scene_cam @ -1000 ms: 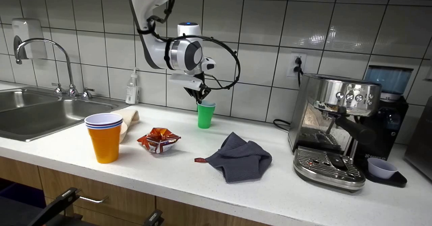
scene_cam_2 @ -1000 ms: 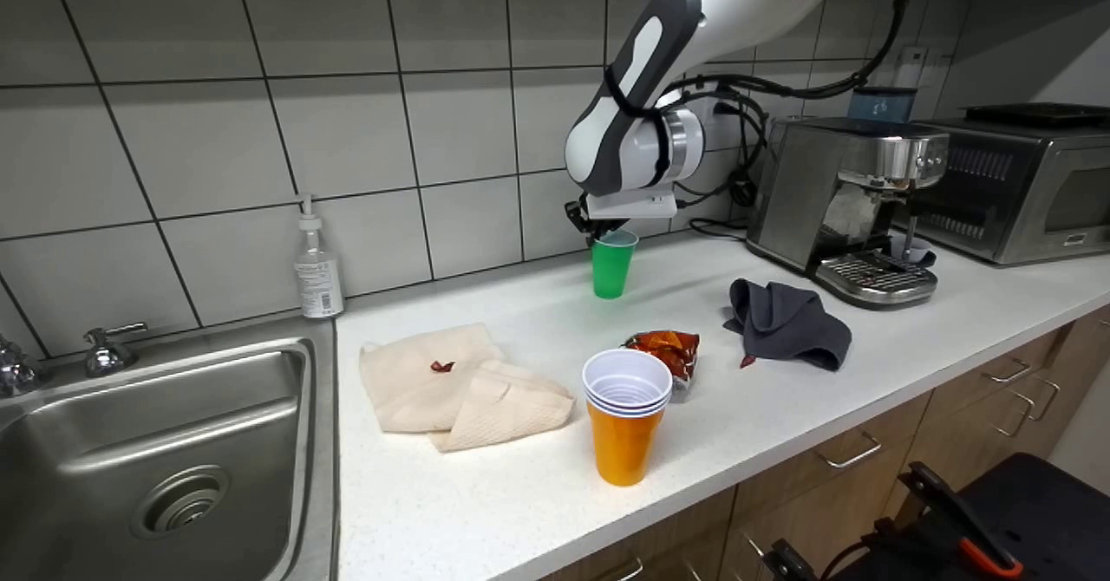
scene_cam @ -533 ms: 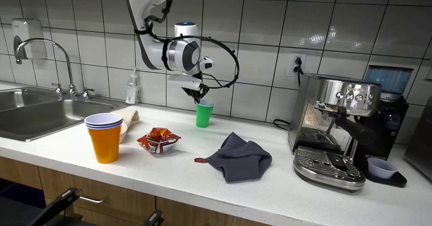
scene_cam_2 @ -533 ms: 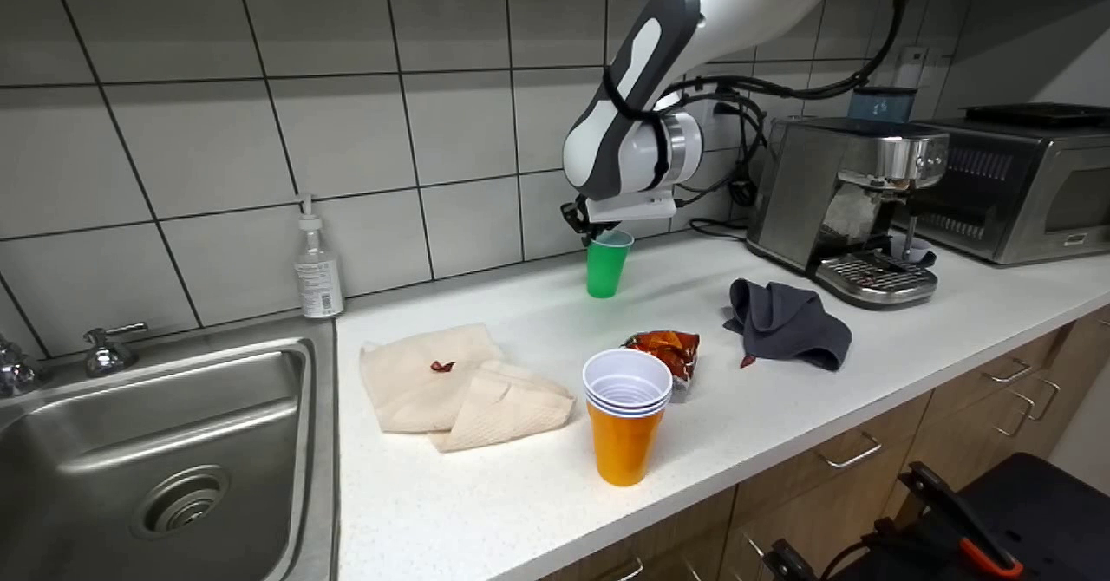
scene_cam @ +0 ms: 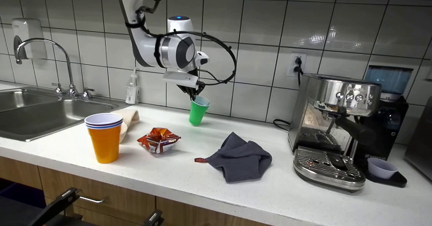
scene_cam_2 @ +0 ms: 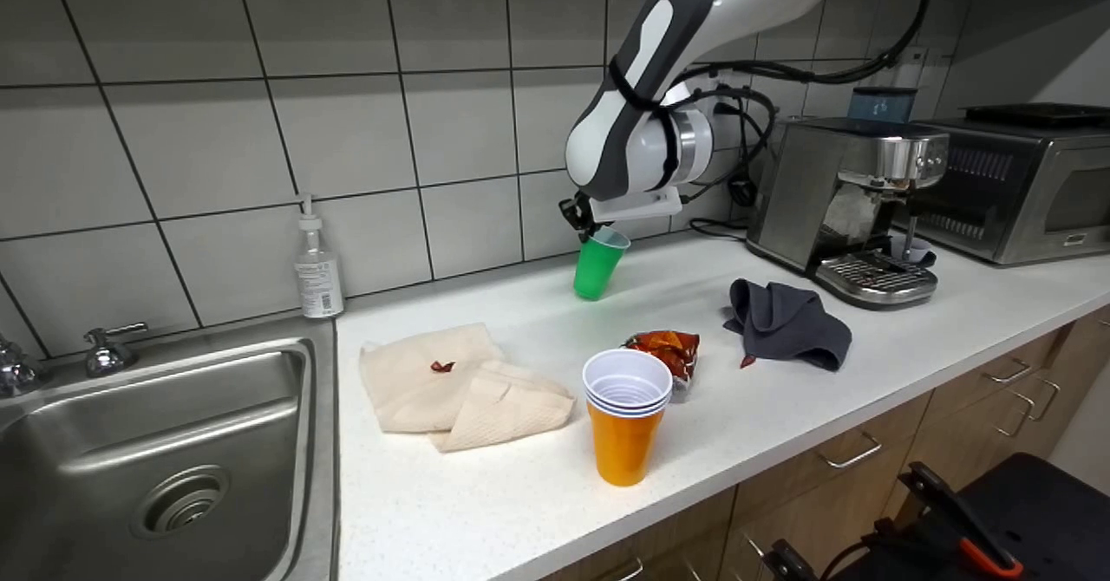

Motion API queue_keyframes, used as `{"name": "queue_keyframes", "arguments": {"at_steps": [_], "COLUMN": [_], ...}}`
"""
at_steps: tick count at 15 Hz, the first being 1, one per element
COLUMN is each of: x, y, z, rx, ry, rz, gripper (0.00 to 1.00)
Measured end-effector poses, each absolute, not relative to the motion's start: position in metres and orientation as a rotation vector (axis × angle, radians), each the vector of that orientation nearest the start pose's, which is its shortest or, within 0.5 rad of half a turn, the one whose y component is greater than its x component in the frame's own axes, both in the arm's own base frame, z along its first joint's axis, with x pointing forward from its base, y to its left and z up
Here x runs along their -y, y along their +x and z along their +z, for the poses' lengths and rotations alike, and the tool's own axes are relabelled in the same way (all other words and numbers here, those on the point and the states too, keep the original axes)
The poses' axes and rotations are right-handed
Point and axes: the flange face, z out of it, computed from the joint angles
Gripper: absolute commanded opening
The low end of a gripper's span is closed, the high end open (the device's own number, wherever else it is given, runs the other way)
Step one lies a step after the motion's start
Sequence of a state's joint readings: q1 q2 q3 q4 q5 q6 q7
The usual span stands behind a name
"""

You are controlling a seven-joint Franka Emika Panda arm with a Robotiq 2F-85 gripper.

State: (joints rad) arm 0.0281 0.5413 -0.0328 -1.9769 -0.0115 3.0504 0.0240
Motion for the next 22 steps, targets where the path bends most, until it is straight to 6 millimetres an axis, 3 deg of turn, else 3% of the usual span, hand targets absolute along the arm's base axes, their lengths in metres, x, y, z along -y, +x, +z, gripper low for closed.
{"name": "queue_keyframes", "arguments": {"at_steps": [15,22], "x": [-0.026,-0.051], "y": [0.586,0.554], "z": [0.281,0.303], "rx": [0.095,0.201], "ry": [-3.013,-3.014], "rz": [-0.859,-0.877], "gripper": [0.01,0.01]}}
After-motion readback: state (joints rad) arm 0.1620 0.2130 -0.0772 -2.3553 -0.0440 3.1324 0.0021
